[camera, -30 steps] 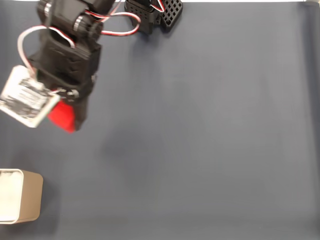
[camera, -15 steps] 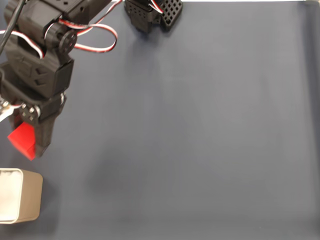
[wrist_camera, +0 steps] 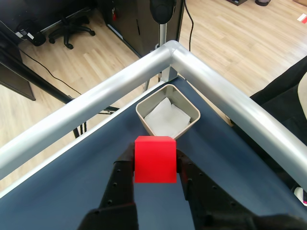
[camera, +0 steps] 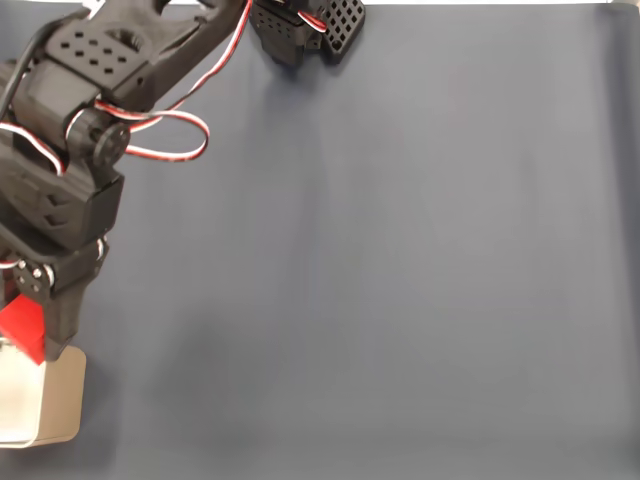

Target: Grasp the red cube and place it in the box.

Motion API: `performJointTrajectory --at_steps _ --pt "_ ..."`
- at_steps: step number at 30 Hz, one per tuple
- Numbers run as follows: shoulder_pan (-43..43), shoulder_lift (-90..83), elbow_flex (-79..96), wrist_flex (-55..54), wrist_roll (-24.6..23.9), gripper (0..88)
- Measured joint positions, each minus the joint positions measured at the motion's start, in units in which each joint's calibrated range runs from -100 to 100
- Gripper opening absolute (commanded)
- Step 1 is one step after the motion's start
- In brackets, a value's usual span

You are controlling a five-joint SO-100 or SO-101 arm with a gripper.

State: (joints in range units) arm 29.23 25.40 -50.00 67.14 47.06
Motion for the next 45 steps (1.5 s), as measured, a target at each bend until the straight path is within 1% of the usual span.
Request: performJointTrajectory --at_steps 13,20,33,45 --pt "0.6 13.7 -16.6 -0.1 -1.1 0.8" --pt "1.6 18.7 -23.0 -2.7 -1.4 1.4" --pt "3.3 22.1 -24.9 -9.9 -1.7 1.5" --pt "3.4 23.6 -25.0 -10.6 -1.7 1.5"
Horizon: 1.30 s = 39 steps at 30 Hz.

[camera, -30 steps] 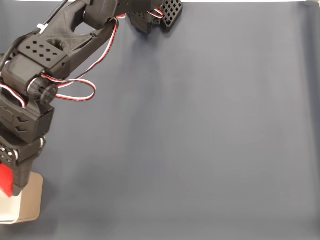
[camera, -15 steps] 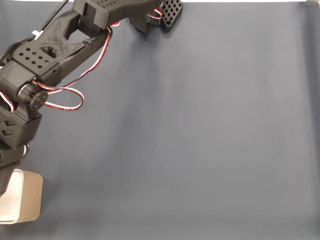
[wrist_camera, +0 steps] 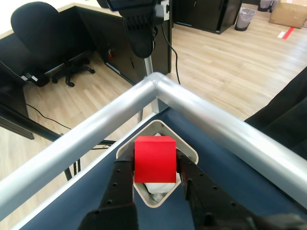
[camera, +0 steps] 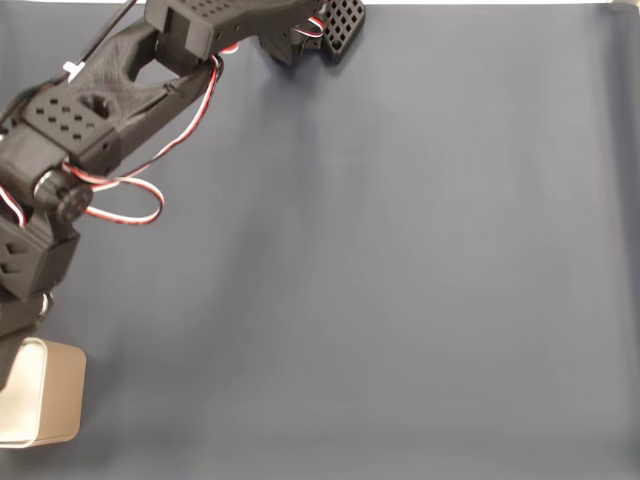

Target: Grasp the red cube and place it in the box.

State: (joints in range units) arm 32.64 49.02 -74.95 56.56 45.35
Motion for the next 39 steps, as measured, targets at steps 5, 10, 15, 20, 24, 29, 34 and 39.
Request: performJointTrajectory --at_steps 5,10,15,20,24,29,34,39 --pt "-0.1 0.5 -0.1 0.0 0.0 1.5" --pt "0.1 1.1 -0.1 0.0 0.0 1.6" --pt "0.1 1.0 -0.1 0.0 0.1 2.2" --pt "0.0 2.1 -0.1 0.0 0.2 2.2" --pt "0.0 2.1 -0.1 0.0 0.3 2.0" --pt "0.0 2.1 -0.1 -0.3 0.4 1.7" --pt "0.0 2.1 -0.1 -0.3 0.4 1.6" --pt "0.0 2.1 -0.1 -0.3 0.4 1.6"
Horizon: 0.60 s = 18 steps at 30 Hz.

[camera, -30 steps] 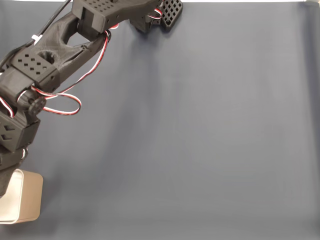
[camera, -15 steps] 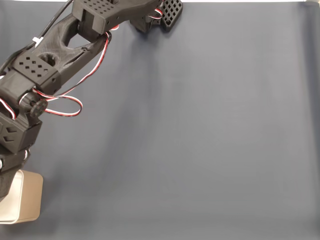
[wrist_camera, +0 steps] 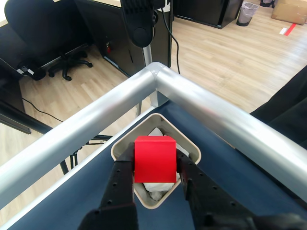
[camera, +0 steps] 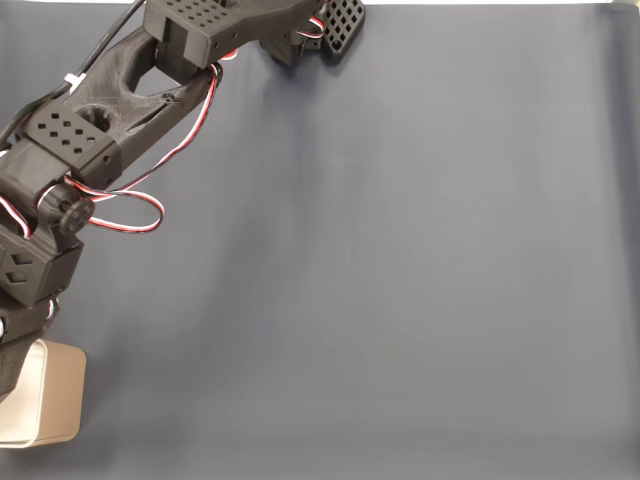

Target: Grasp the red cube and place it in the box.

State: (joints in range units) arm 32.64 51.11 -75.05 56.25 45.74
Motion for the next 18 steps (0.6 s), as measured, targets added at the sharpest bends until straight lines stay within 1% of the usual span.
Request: performJointTrajectory --at_steps 9,11,13,16,18 --pt "0.0 0.0 0.0 -0.2 0.1 2.2" --pt "0.0 0.0 0.0 -0.2 0.1 3.8" --pt "0.0 0.0 0.0 -0.2 0.1 9.5" --pt "0.0 0.0 0.0 -0.9 0.0 24.4" --pt "0.0 0.0 0.0 -1.8 -0.4 31.1"
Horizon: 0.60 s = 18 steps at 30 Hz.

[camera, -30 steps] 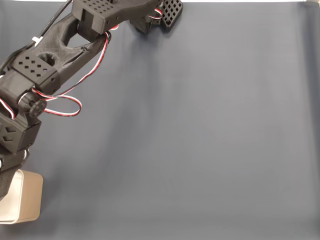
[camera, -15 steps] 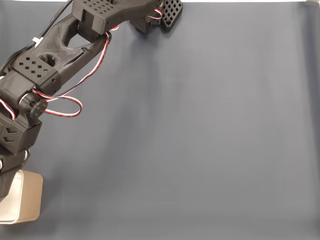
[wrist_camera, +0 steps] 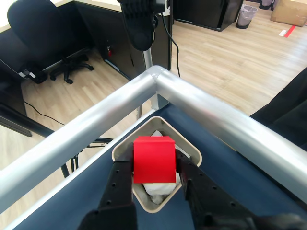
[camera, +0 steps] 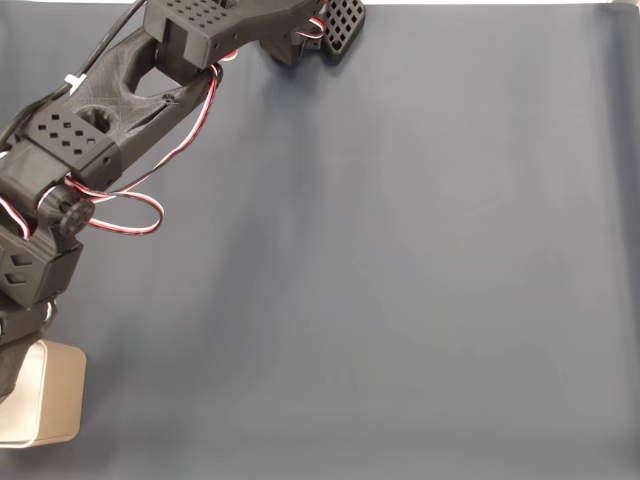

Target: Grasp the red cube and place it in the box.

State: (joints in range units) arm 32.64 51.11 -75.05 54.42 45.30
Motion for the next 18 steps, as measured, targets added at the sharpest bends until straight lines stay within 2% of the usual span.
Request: performJointTrajectory --at_steps 3,7,18 --pt "0.0 0.0 0.0 -1.4 -0.4 38.9" --pt "0.0 0.0 0.0 -2.2 -0.5 44.3" --pt "0.0 0.0 0.0 -2.3 -0.5 47.5"
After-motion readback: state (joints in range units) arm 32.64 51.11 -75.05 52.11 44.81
